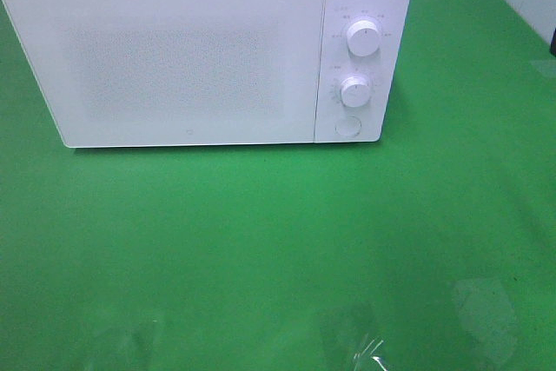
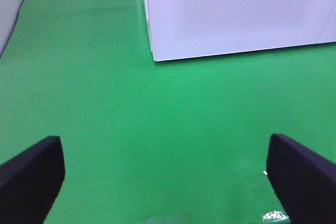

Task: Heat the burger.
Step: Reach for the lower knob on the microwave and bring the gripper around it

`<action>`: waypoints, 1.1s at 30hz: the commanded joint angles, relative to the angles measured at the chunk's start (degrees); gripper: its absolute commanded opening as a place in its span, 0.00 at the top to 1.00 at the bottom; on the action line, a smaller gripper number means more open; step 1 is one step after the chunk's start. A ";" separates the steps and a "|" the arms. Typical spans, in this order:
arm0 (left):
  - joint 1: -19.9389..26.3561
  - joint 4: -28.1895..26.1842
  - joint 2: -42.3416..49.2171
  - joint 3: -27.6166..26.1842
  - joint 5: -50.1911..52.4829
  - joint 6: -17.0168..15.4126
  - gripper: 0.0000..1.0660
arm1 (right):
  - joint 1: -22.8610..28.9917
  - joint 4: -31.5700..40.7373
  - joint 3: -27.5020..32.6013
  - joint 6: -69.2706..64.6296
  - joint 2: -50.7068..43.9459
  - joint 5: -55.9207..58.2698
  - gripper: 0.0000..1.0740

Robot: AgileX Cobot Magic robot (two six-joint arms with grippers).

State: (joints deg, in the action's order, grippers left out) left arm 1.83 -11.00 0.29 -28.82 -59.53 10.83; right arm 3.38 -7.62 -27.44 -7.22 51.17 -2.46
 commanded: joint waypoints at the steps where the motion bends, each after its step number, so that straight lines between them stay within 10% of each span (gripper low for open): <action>1: 0.17 -0.46 1.60 0.23 0.52 -0.29 0.03 | -0.34 0.00 0.00 -0.17 3.44 -7.22 0.31; 24: 0.17 -0.46 1.60 0.23 0.52 -0.29 0.03 | 0.69 15.30 11.86 10.60 17.13 -45.55 0.31; 33: 0.17 -0.46 1.60 0.23 0.52 -0.29 0.03 | 14.21 34.66 14.78 25.15 21.26 -55.86 0.31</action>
State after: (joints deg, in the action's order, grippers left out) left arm 1.83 -11.00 0.29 -28.82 -59.53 10.83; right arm 17.19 25.32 -12.72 15.99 72.59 -56.55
